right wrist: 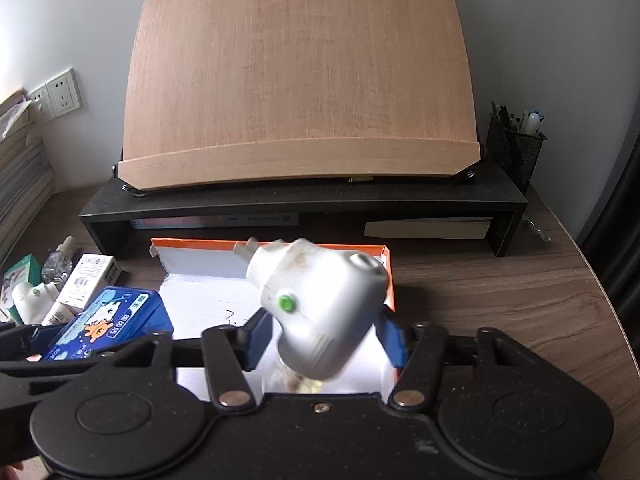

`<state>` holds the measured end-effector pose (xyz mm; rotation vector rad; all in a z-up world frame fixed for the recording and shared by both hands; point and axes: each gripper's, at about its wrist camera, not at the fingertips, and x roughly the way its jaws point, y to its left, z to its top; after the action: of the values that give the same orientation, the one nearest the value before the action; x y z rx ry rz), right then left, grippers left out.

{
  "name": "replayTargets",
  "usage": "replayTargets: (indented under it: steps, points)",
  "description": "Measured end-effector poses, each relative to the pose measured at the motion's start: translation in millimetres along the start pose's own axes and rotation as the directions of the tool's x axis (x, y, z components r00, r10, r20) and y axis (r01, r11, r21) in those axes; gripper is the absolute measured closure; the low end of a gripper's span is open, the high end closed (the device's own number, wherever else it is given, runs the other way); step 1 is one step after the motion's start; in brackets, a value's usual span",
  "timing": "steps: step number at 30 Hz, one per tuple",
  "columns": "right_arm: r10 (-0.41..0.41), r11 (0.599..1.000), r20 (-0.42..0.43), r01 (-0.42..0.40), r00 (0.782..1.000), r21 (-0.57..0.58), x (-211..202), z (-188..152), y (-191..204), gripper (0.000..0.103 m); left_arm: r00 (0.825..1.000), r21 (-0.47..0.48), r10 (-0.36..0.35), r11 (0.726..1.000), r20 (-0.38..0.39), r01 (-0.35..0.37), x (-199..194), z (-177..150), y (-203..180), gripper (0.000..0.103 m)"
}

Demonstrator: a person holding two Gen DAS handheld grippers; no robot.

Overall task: Organize rigid objects
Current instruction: 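Carry the blue tin and white diffuser over the white box with both grippers, then open the right gripper releasing the diffuser while the left gripper releases the blue tin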

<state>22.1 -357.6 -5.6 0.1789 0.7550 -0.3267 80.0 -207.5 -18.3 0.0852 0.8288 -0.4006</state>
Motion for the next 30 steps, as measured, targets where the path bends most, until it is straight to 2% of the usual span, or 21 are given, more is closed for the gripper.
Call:
replayTargets:
  steps: [2,3,4,10,16,21,23,25,30]
  points:
    - [-0.001,1.0,-0.004,0.001,1.0,-0.004,3.5,0.6,0.0,0.044,1.0,0.002,0.0,1.0,-0.005,0.0,2.5,0.1,-0.4,0.04]
    - [-0.002,1.0,-0.001,0.002,1.0,-0.011,5.1,0.8,0.3,0.055,1.0,0.001,0.002,1.0,-0.008,-0.002,3.9,0.2,-0.3,0.04]
    - [-0.006,1.0,-0.003,0.006,1.0,-0.02,7.1,1.3,0.8,0.057,1.0,0.002,0.002,1.0,-0.01,-0.002,5.0,0.0,-0.2,0.04]
    - [-0.018,1.0,0.019,0.018,1.0,-0.014,5.6,4.0,-6.5,0.056,1.0,-0.003,0.002,1.0,-0.024,-0.002,10.4,-1.1,-0.3,0.04]
    - [-0.022,1.0,0.046,0.022,0.999,-0.001,-9.1,2.1,-8.3,0.056,0.999,0.014,-0.028,1.0,-0.029,0.028,16.6,-0.1,-8.0,0.04]
    - [-0.055,0.998,0.089,0.053,0.995,0.018,-29.5,0.6,-13.4,0.046,0.996,0.032,-0.073,0.997,-0.056,0.075,24.4,2.6,-18.1,0.039]
    - [-0.071,0.997,0.104,0.069,0.992,0.026,-38.9,-0.9,-15.9,0.039,0.995,0.045,-0.084,0.995,-0.052,0.087,20.4,2.8,-22.8,0.027]
    - [-0.078,0.997,0.116,0.075,0.99,0.036,-47.7,-3.4,-17.3,0.035,0.996,0.063,-0.087,0.994,-0.035,0.089,13.2,1.5,-27.6,0.022]
    - [-0.098,0.995,0.128,0.093,0.987,0.048,-66.2,-12.0,-14.8,0.024,0.996,0.077,-0.084,0.993,-0.035,0.087,-3.7,-1.1,-29.8,0.018]
